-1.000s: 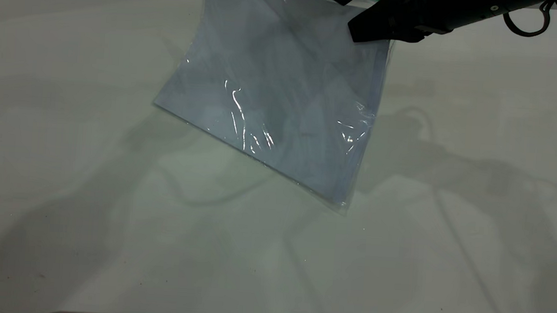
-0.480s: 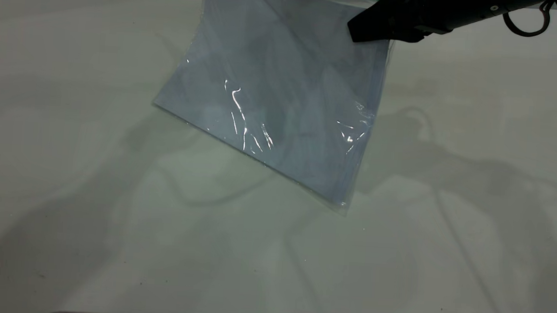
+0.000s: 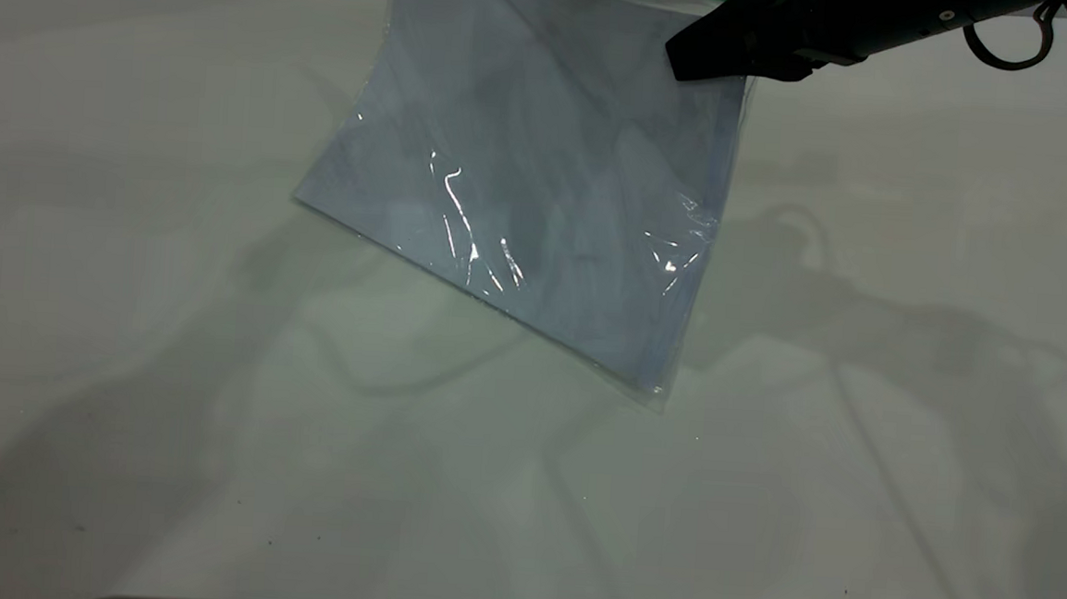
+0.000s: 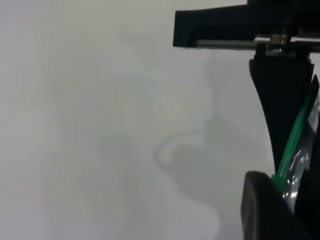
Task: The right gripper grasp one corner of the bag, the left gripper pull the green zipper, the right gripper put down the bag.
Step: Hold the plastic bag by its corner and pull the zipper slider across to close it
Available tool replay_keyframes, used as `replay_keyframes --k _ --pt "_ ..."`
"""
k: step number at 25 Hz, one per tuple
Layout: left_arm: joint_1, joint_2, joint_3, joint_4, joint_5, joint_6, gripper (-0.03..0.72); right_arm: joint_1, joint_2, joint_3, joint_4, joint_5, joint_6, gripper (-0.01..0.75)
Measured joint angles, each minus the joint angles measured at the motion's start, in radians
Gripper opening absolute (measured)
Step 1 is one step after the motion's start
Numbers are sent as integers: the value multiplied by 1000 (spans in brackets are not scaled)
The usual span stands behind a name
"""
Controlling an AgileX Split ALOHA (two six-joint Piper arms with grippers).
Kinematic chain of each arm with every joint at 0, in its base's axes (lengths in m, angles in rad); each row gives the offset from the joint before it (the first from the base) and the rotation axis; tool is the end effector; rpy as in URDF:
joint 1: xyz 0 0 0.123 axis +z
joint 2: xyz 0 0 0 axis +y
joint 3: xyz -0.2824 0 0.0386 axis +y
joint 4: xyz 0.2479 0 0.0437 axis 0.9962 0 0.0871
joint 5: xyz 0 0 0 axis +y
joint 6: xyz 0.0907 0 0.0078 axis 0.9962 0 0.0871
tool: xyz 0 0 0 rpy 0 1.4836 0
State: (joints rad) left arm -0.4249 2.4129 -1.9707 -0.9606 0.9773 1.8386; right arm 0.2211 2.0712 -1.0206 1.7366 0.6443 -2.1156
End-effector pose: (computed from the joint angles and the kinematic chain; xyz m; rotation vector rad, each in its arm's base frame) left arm 0.4407 -0.2674 0.1574 1.8347 1.4663 -0.6330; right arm 0.3583 0.1359 0.1043 -0.9095 2.1236 0.6993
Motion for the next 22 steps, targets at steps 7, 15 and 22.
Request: replay_keyframes --k 7,15,22 --pt "0 8 0 -7 -1 2 263 0 0 0 0 0 0 35" --pt "0 16 0 -7 -9 18 144 0 0 0 -3 0 0 35" --pt "0 16 0 -3 -25 21 76 0 0 0 2 0 0 35"
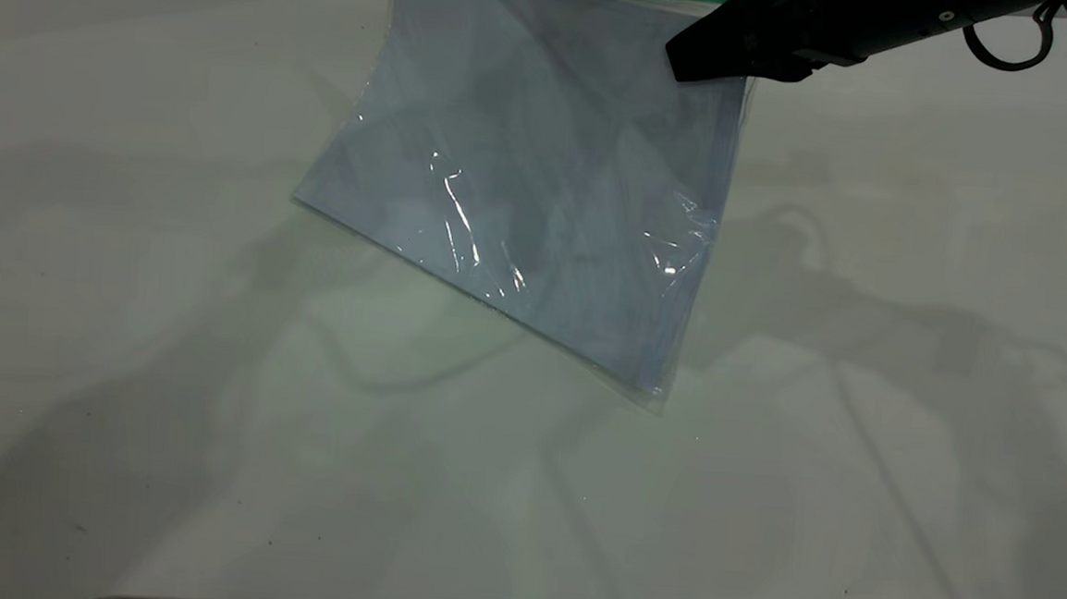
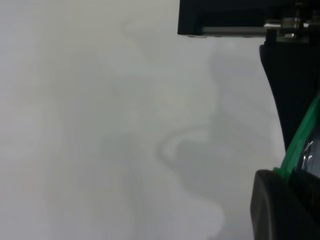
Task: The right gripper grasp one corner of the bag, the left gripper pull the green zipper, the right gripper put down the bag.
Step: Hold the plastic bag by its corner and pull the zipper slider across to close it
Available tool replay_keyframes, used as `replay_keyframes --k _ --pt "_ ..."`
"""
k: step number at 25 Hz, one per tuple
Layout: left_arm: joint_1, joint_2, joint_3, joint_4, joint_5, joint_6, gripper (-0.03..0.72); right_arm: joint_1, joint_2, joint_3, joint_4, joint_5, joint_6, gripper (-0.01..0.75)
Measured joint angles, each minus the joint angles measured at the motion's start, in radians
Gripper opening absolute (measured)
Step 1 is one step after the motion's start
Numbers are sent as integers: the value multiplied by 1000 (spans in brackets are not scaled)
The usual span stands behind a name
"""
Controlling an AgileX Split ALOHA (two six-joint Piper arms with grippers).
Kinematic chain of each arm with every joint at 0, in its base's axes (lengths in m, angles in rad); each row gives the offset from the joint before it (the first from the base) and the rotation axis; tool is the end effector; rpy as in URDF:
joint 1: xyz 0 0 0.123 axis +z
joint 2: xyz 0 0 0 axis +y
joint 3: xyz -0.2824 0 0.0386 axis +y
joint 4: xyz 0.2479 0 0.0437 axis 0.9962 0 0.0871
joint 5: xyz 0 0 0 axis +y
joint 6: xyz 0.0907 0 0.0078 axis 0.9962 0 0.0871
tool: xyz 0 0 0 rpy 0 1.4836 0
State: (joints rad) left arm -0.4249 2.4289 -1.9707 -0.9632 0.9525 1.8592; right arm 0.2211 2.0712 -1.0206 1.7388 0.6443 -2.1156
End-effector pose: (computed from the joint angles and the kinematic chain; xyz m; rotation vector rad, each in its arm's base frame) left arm 0.4434 -0.2675 0.1494 1.8349 1.4649 -0.6097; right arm 0.3584 0.1359 0.1044 -0.9068 2.1237 0.6998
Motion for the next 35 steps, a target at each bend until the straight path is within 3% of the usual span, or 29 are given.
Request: replay_keyframes --k 6,21,25,31,35 --pt "3 0 0 65 -31 -27 77 0 0 0 9 -7 0 35" --pt "33 0 0 61 -54 -34 91 0 0 0 24 -23 0 35" --pt "3 0 0 46 -54 -5 154 0 0 0 24 -23 0 35" --pt "-10 0 0 37 -60 -3 347 0 0 0 21 -23 0 35" --pt "-23 0 0 35 -72 -2 427 0 0 1 19 -24 0 35"
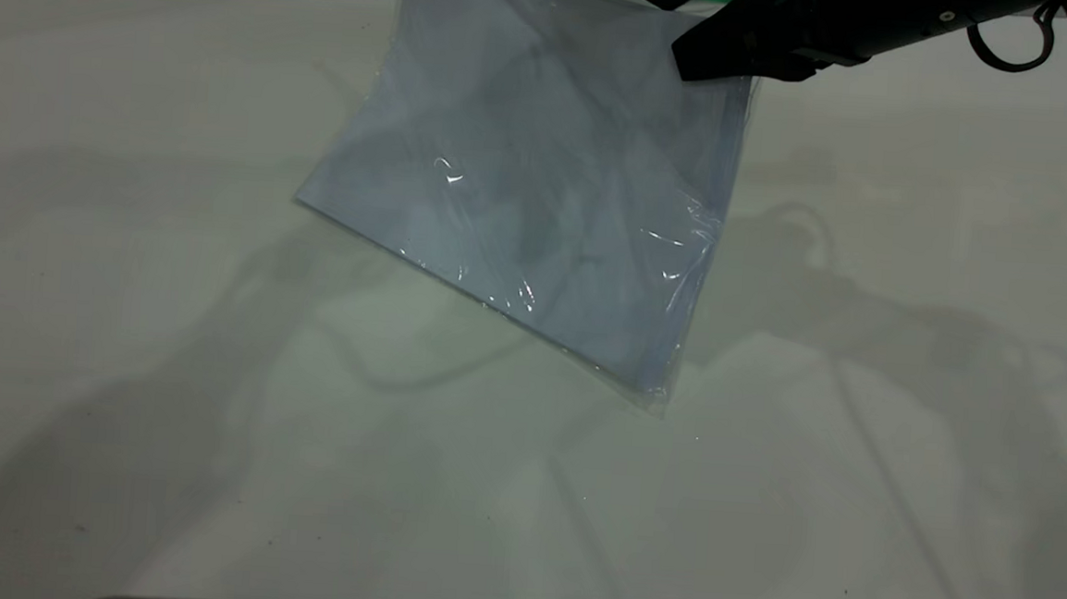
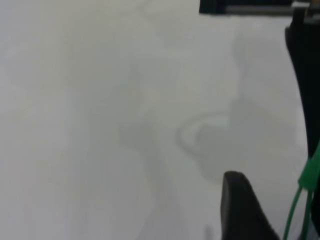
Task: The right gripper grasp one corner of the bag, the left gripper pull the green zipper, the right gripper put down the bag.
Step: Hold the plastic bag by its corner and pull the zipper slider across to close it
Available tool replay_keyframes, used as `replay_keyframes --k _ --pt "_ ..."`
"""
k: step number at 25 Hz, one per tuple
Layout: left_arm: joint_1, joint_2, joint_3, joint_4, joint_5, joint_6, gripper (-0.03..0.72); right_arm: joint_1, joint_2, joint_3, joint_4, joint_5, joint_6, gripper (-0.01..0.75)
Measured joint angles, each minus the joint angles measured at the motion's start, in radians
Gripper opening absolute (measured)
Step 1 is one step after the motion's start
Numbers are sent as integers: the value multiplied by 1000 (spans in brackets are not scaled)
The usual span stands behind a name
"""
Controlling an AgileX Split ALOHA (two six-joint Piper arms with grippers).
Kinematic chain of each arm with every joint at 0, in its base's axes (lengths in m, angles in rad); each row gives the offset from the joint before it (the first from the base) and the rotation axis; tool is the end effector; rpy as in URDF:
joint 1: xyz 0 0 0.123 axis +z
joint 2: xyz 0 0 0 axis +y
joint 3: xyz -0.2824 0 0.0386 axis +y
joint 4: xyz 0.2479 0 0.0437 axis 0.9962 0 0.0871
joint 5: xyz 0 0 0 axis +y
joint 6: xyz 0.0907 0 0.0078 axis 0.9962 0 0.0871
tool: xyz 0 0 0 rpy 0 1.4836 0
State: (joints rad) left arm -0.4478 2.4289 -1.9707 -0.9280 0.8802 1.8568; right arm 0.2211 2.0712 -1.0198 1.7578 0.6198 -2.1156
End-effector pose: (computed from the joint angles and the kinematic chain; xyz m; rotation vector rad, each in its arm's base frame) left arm 0.4437 -0.2755 0.1477 1.8436 1.4597 -0.5209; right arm 0.3600 0.1343 0.1035 -0.8786 2.1407 0.6767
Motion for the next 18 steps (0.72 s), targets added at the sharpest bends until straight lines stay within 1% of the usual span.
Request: replay_keyframes --k 3,13,15,18 --pt "-8 0 -1 -2 -1 1 438 0 0 0 -4 -1 0 35" --pt "-34 0 -1 -2 -9 37 433 0 4 0 -7 -5 0 35" --pt "-34 0 -1 -2 -9 38 399 0 5 0 -7 -5 0 35" --pt "-36 0 -1 -2 -9 38 285 -1 5 0 0 -5 0 35"
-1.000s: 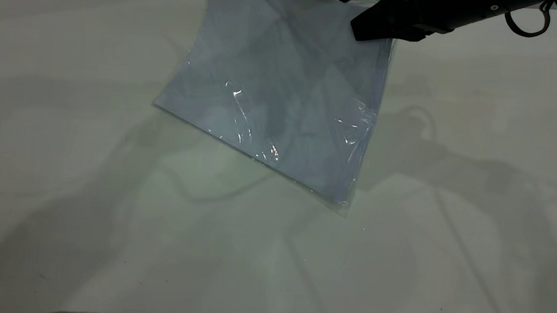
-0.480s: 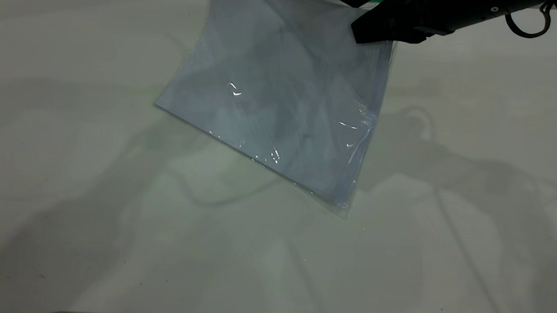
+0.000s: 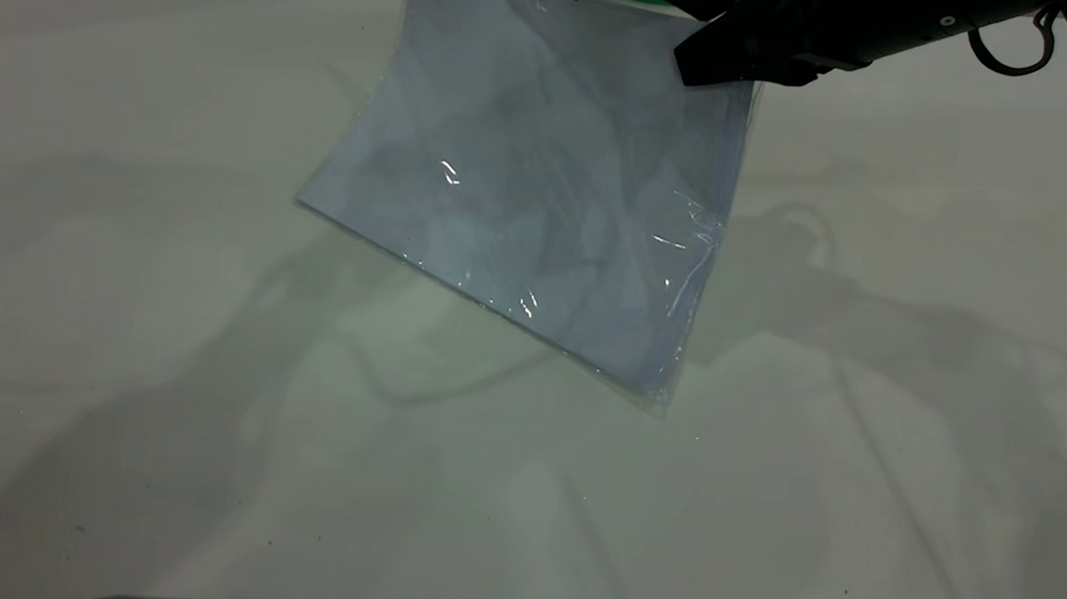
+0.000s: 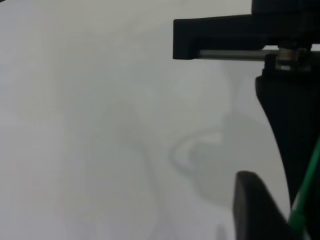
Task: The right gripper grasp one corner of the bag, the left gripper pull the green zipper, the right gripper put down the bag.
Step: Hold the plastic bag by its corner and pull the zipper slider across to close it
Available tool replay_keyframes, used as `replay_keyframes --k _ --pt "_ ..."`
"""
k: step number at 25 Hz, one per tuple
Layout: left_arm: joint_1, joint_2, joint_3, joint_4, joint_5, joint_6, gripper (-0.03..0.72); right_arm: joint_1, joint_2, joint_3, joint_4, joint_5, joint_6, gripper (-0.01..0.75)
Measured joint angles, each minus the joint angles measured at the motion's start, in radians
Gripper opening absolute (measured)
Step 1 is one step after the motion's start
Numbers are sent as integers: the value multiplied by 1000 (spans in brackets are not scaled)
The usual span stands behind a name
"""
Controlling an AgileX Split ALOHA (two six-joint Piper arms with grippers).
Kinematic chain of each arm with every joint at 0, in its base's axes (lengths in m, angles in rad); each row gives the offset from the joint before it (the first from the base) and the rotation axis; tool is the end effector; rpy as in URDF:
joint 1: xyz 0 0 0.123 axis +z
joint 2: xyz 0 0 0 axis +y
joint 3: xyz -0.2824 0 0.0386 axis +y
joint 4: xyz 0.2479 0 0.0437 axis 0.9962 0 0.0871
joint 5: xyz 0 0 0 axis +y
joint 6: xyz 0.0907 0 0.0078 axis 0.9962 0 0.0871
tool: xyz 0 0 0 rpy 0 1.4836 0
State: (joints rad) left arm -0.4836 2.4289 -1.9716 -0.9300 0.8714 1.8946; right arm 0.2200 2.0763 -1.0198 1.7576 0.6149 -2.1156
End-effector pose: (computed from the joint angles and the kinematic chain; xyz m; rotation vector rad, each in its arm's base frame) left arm 0.4345 -0.2913 0.1482 1.8885 1.3923 -0.5119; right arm 0.3602 0.1335 0.1013 -0.8764 2.1489 0.6724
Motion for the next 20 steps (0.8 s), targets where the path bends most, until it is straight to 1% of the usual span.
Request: replay_keyframes --k 3,5,7,17,20 --pt "-5 0 0 3 1 1 133 -1 0 0 2 -3 0 35" --pt "-6 0 0 9 1 2 61 -1 0 0 4 -7 0 35" --pt "-7 0 0 10 -4 3 49 -2 0 0 5 -9 0 35" --pt "4 0 0 23 -17 -20 49 -3 0 0 15 -18 0 35" --pt "11 0 0 24 -22 -26 49 -20 0 0 16 -6 3 35"
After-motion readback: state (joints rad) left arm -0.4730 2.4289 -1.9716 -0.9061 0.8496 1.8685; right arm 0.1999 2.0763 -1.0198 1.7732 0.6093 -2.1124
